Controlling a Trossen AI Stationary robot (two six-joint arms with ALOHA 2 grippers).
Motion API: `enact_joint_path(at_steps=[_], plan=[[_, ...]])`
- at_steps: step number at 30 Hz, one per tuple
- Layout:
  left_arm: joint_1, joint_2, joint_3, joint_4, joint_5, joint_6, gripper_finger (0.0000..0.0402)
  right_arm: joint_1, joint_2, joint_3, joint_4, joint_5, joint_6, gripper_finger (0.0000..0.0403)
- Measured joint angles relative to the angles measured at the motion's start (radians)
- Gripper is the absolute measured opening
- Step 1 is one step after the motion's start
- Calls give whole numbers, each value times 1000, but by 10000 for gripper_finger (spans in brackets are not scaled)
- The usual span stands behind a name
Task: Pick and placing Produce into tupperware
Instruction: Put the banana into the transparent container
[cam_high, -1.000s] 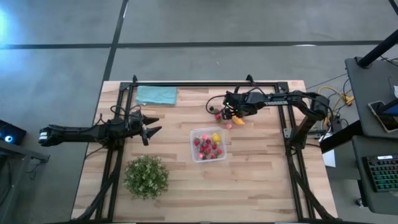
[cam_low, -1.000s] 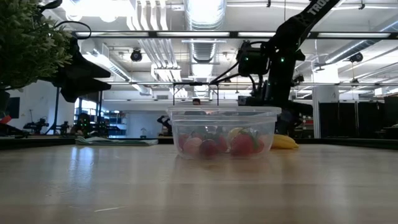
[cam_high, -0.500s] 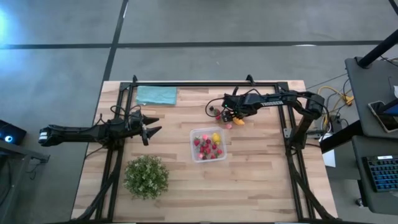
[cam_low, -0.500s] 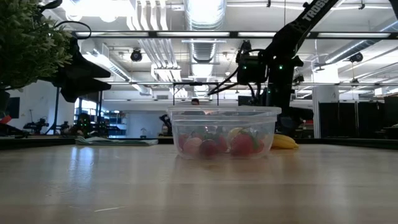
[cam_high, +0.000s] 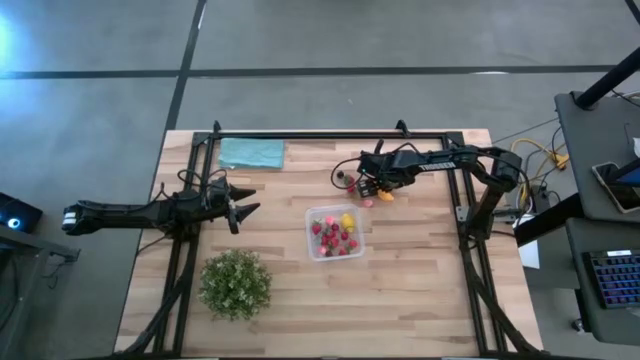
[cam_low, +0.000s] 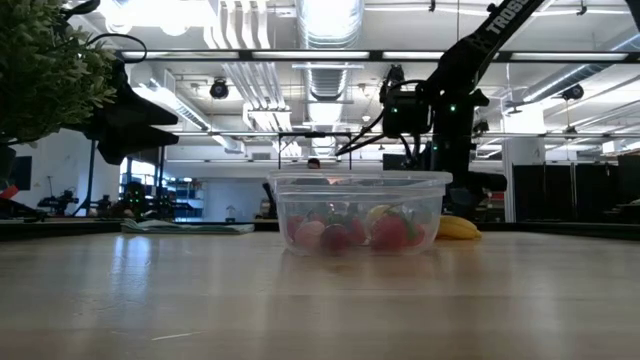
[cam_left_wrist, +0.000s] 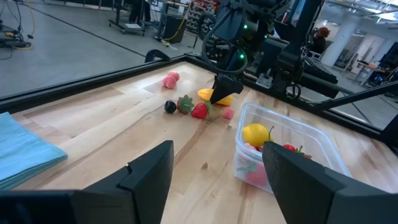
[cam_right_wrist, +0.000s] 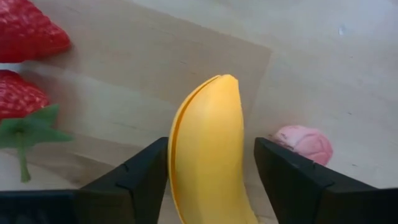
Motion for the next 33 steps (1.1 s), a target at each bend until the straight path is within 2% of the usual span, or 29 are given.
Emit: enact_joint_path(at_steps=[6, 19, 33], plan=[[0, 0, 0, 0, 0, 0, 233, 0, 0, 0, 1, -51, 5, 224], [0, 0, 0, 0, 0, 0, 233, 0, -11, 48, -21, -46, 24, 218], [0, 0, 0, 0, 0, 0, 233, 0, -10, 32, -70, -44, -22, 219]])
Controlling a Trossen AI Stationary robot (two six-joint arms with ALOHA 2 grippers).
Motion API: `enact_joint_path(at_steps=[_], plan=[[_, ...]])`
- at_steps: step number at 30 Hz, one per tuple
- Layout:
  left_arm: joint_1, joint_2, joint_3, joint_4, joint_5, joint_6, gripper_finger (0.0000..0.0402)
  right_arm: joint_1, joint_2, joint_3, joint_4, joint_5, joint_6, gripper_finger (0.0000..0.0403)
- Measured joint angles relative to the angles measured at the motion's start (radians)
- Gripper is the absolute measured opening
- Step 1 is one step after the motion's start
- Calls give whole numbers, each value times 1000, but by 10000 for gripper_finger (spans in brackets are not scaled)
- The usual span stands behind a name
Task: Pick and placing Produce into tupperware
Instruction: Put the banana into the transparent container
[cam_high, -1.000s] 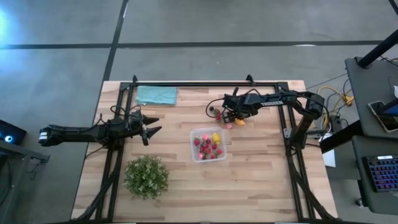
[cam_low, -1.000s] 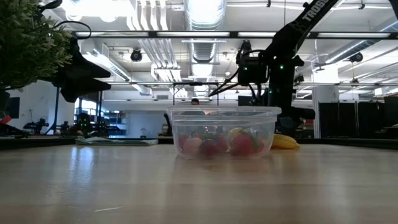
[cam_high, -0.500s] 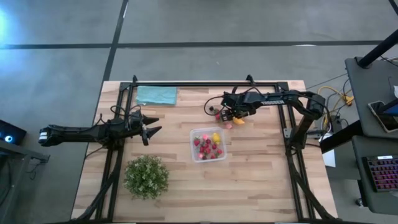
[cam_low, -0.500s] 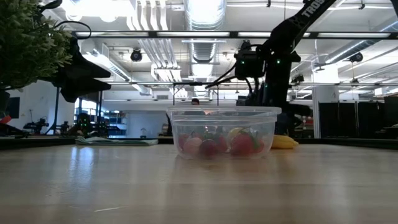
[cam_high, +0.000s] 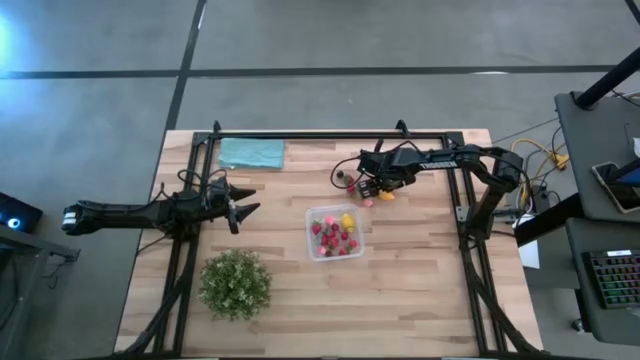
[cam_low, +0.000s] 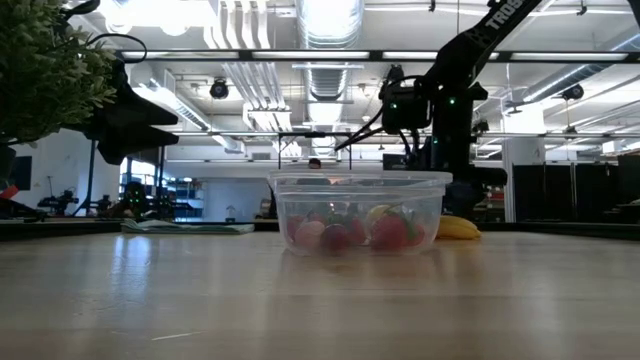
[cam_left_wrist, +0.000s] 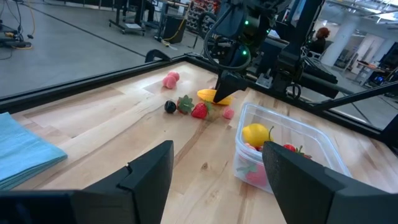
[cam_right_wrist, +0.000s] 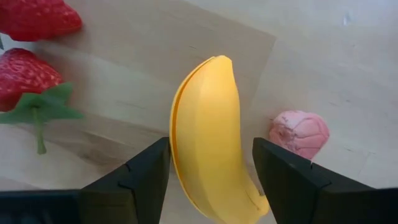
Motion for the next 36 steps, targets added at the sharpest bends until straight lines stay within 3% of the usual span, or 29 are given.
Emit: enact_joint_path(at_steps=[10, 23, 29, 36], plan=[[0, 0, 0, 0, 0, 0, 233, 0, 0, -8, 0, 1, -10, 172], [0, 0, 0, 0, 0, 0, 233, 0, 0, 28, 0, -42, 0, 160], [0, 0, 0, 0, 0, 0, 233, 17, 0, 106, -12, -79, -26, 150], [0, 0, 0, 0, 0, 0, 233, 61, 0, 268, -150, -97, -82, 149]])
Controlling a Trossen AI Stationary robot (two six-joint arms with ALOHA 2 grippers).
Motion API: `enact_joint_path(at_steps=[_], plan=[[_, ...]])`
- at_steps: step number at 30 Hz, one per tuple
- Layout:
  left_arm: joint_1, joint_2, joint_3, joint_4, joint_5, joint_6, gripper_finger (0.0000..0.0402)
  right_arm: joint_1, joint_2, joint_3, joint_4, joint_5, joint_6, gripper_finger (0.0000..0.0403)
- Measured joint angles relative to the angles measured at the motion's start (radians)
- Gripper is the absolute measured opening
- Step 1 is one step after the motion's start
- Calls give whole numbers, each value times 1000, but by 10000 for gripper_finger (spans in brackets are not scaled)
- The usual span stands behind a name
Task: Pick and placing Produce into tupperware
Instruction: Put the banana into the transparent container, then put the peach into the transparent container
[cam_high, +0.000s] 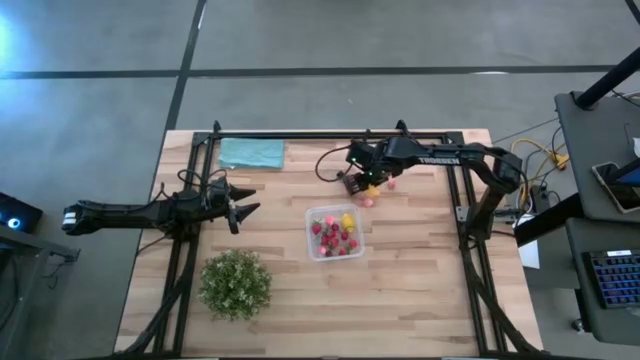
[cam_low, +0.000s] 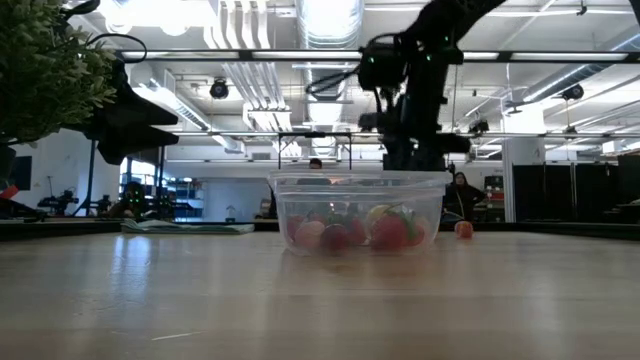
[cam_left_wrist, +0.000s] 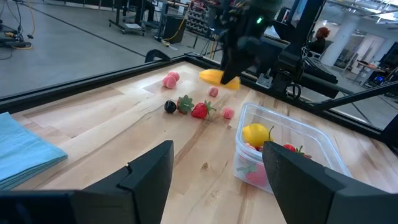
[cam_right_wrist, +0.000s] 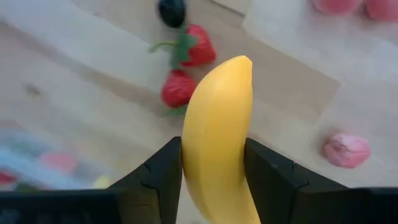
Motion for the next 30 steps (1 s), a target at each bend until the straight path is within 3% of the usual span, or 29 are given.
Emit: enact_joint_path(at_steps=[5, 10, 18, 30], plan=[[0, 0, 0, 0, 0, 0, 233, 92, -1, 113, -74, -120, -25, 148], [0, 0, 0, 0, 0, 0, 233, 207, 6, 197, 5, -209, 65, 148], [0, -2, 0, 0, 0, 0, 233, 303, 100, 215, 48, -220, 189, 159], [0, 0, 0, 0, 0, 0, 233, 299, 134, 262, -12, -100, 167, 248]])
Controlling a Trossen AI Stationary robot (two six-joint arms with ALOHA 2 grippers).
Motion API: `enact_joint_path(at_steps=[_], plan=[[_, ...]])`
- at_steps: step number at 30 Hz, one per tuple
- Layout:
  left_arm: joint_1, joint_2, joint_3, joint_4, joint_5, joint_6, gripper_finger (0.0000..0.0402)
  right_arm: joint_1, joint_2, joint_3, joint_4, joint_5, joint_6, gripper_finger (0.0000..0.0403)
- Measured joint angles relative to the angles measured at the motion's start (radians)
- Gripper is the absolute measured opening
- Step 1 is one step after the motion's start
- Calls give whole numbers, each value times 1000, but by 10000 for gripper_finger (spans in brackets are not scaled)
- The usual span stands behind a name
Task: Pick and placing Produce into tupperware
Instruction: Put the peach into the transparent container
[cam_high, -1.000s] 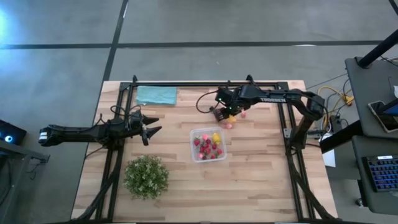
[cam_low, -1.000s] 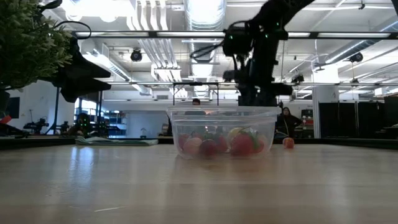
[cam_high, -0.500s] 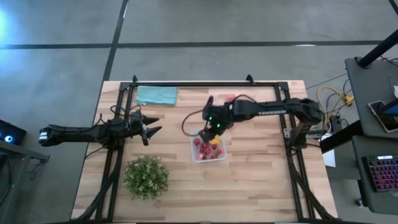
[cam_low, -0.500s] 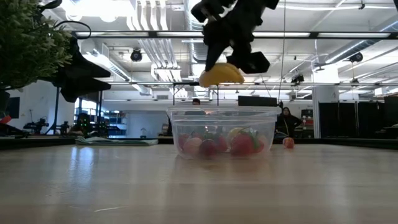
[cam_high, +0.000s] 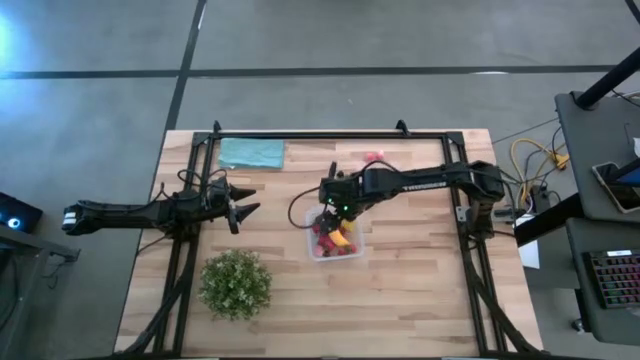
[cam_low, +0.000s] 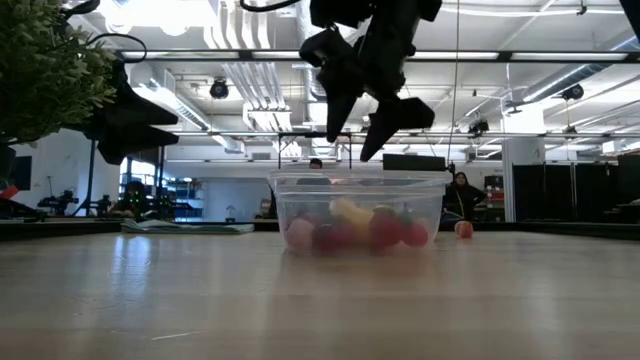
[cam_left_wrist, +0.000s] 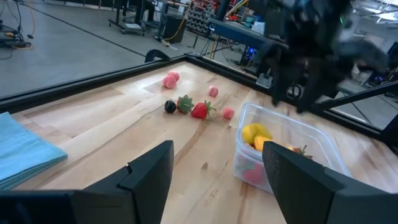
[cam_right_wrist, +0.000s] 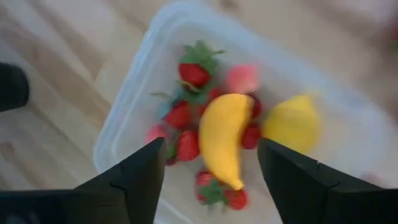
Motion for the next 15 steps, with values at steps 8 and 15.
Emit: enact_joint_path(at_steps=[8, 15], plan=[[0, 0, 0, 0, 0, 0, 233, -141, -57, 28, -303, 69, -95, 265], [0, 0, 0, 0, 0, 0, 233, -247, -59, -27, -411, 66, -372, 258]])
